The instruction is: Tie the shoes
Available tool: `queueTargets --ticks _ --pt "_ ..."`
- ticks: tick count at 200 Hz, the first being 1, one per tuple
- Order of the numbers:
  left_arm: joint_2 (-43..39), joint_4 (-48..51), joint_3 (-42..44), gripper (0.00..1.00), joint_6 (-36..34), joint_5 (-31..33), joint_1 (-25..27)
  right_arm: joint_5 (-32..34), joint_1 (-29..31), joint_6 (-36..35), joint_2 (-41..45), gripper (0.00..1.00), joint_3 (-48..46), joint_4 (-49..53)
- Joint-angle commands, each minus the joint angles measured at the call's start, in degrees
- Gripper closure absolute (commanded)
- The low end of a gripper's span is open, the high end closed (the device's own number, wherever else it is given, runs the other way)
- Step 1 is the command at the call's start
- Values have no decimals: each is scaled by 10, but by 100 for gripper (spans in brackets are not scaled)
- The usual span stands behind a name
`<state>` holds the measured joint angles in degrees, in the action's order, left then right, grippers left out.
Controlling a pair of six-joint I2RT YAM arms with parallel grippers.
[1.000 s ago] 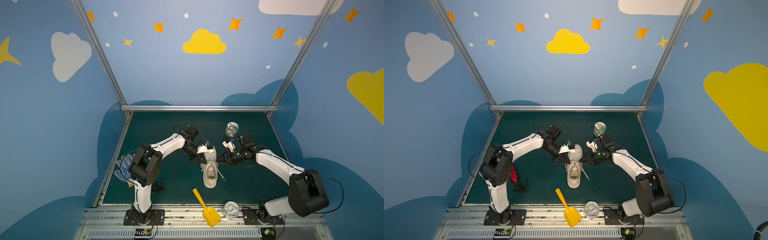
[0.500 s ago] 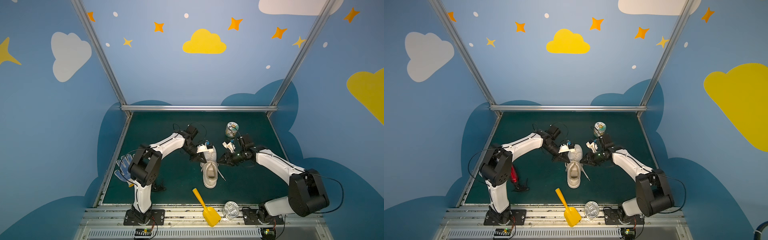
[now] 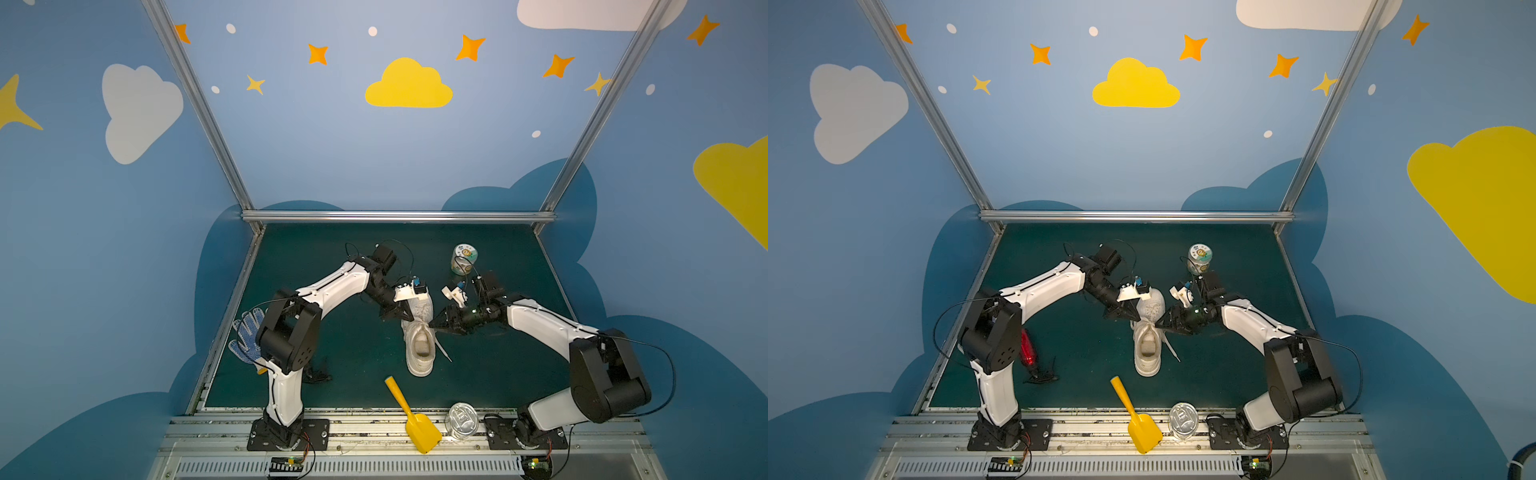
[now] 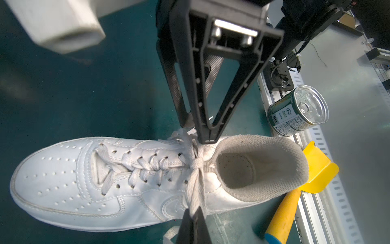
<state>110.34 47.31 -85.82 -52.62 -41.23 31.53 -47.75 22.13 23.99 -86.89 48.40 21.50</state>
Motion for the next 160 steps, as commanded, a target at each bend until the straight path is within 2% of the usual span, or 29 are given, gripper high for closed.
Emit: queueTargets --ticks 1,37,85,107,136,160 --pt "-6 26 -15 97 -11 2 -2 -25 2 -5 -25 52 3 -29" --pt "-4 29 -17 97 -9 2 -2 -14 1 -29 -44 49 32 -18" --pt "-1 27 -15 97 -4 -2 -1 -18 -10 -14 -44 46 41 -50" --pt "0 30 -14 97 -3 -2 -1 -1 -23 -21 -41 45 59 -18" --pt "-2 30 -11 97 -3 -2 -1 18 -41 -9 -14 45 39 -17" --pt "-3 30 -10 97 0 -3 -1 52 -53 -18 -5 45 42 49"
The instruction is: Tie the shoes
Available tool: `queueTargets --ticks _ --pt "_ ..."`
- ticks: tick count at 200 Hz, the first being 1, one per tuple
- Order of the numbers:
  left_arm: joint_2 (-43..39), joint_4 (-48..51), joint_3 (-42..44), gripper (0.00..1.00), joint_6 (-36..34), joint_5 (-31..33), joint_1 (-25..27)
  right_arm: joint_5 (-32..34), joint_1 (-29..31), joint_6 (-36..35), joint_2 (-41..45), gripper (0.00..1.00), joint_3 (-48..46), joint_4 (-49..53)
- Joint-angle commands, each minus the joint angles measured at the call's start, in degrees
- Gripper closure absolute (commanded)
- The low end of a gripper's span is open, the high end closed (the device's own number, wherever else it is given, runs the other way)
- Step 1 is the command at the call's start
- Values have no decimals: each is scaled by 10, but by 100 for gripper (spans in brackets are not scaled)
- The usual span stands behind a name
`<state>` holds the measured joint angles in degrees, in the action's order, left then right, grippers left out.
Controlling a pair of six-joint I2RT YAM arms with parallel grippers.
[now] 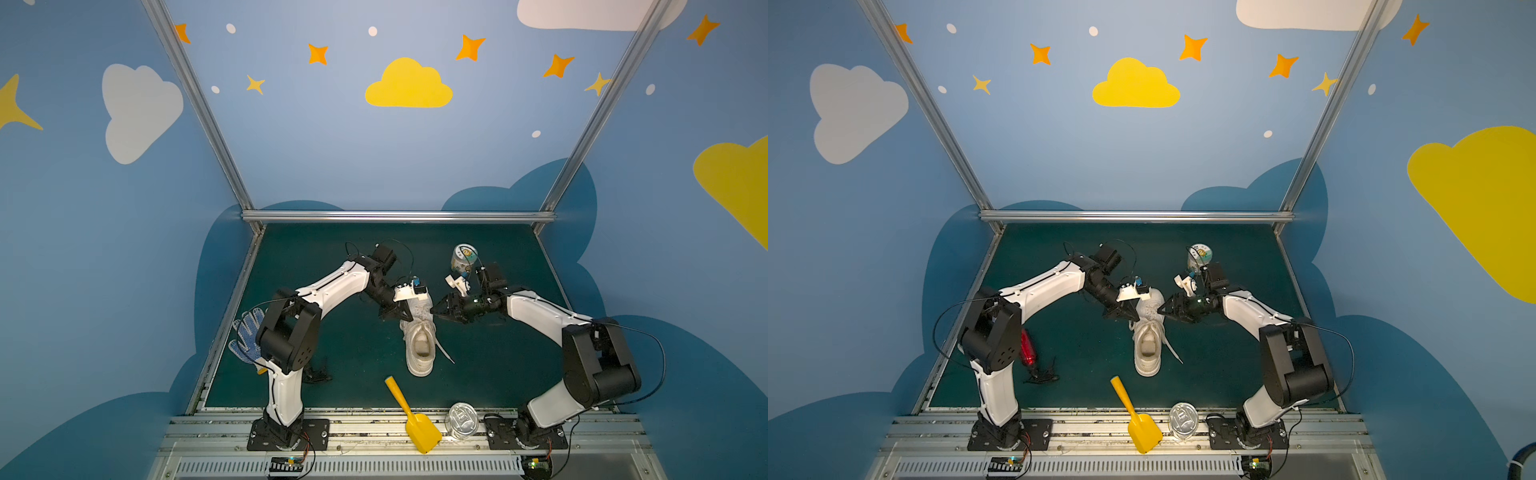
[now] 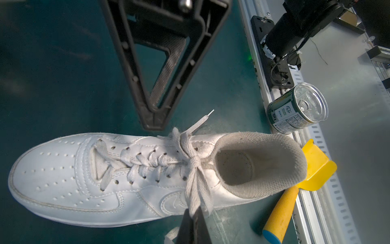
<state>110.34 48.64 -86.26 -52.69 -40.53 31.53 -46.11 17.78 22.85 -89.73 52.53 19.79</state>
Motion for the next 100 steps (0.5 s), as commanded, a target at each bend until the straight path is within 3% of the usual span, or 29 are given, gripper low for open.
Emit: queueTargets --ticks 1,37,100 --pt "-3 16 -6 97 0 -10 -1 38 -10 -6 24 45 0 70" --pt "-6 15 -1 97 2 -11 0 59 -5 81 68 45 -70 81" --pt "-10 11 7 97 3 -13 0 -31 8 178 85 43 -182 -35"
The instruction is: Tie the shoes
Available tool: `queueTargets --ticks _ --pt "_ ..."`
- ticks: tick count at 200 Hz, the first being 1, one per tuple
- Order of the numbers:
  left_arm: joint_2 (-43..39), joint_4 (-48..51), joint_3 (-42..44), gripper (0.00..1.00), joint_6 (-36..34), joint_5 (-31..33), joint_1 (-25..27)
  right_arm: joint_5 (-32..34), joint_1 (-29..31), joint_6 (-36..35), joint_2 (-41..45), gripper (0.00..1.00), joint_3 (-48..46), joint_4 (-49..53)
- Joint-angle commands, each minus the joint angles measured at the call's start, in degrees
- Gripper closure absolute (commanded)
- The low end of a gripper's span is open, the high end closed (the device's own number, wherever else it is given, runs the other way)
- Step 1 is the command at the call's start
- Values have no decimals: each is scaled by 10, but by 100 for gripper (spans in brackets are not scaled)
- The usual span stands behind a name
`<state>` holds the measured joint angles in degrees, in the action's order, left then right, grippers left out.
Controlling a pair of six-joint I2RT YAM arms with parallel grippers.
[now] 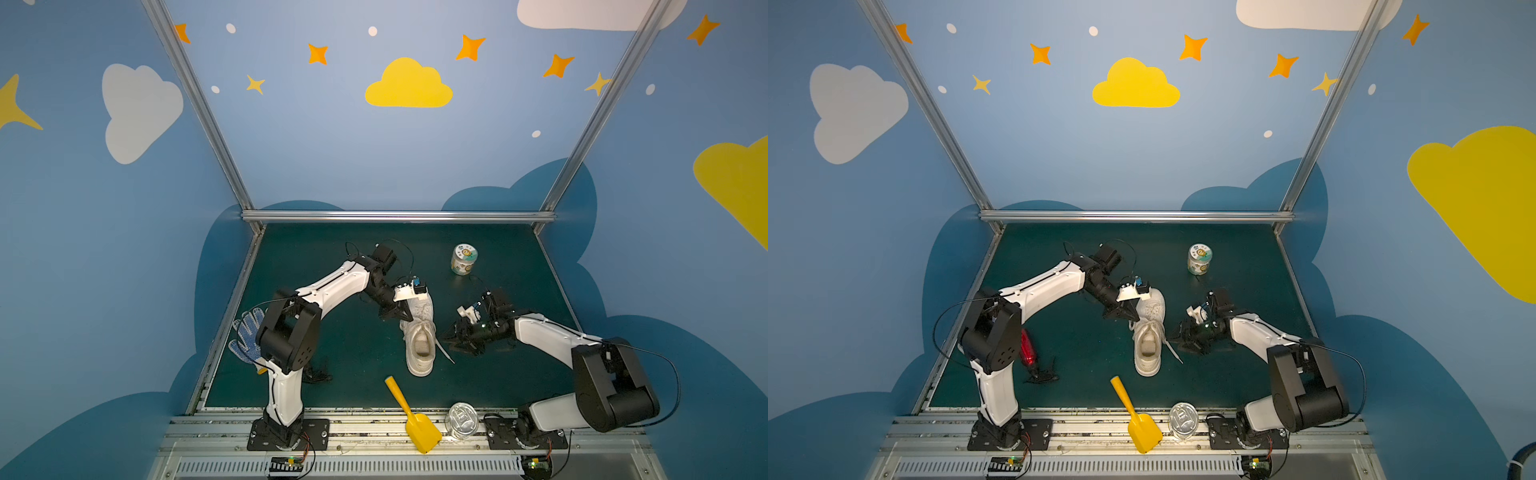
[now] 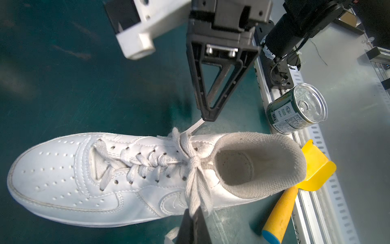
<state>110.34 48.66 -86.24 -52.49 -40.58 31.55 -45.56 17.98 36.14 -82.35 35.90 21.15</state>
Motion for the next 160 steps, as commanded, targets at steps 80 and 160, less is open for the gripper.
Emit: queueTargets --ticks 80,160 --pt "-18 11 16 97 7 -10 2 -29 12 55 -113 43 -7 -111" --pt "-19 17 15 97 15 -10 3 32 -50 14 -114 43 23 -166"
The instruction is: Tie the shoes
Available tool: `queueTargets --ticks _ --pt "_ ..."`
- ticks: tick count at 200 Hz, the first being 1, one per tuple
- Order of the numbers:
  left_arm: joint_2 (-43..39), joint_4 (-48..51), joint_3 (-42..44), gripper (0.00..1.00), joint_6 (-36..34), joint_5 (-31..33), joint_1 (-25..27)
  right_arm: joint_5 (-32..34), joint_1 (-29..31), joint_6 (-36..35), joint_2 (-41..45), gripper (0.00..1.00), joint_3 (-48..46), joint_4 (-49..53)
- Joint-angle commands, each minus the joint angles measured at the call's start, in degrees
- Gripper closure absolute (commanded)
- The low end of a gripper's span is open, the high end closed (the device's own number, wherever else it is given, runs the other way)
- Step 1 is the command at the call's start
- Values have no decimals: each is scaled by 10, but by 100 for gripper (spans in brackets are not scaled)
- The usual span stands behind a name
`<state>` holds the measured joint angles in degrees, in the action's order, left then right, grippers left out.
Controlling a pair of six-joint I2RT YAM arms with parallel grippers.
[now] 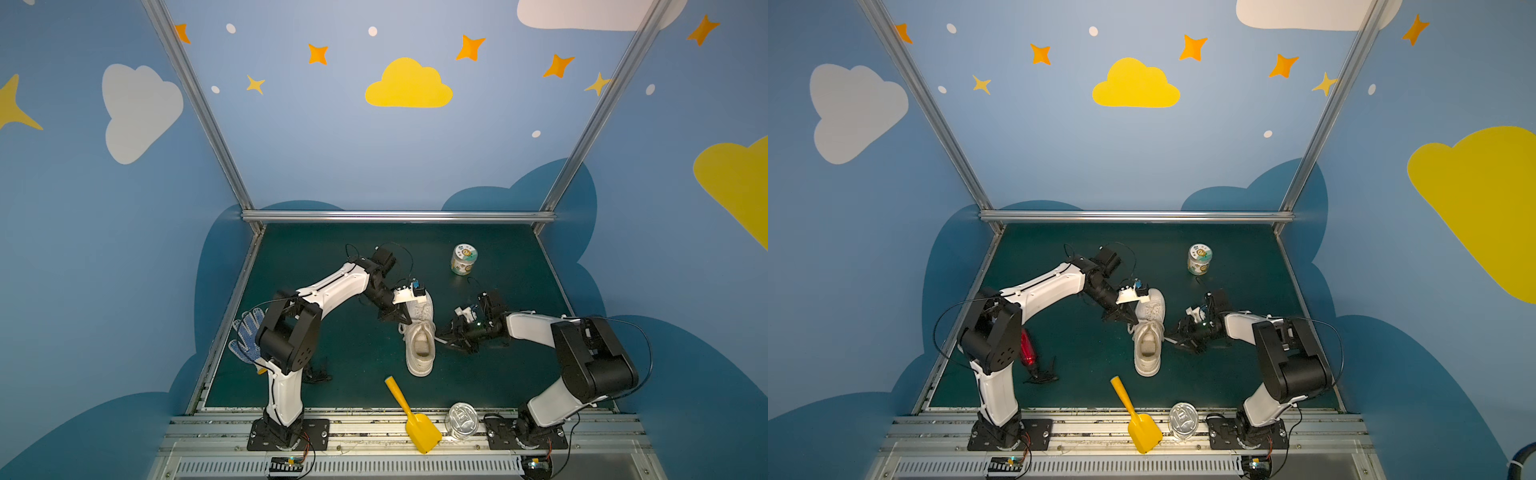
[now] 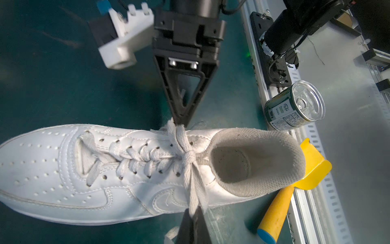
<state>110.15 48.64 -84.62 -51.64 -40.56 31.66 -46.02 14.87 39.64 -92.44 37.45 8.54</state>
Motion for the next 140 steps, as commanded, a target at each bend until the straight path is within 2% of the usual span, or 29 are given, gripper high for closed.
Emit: queueTargets --ticks 1,28,72,114,140 --pt "-17 17 -1 97 6 -10 2 36 -19 -22 -13 43 8 -40" --pt "-17 17 -1 97 9 -10 2 40 -31 -60 -20 43 46 -53" --pt "-15 22 -2 97 12 -10 5 91 -55 -130 -13 43 87 15" --pt "-17 21 1 97 12 -8 7 34 -43 -202 73 59 55 68" --pt "-16 21 -1 97 12 -7 7 28 -22 -220 124 81 18 88"
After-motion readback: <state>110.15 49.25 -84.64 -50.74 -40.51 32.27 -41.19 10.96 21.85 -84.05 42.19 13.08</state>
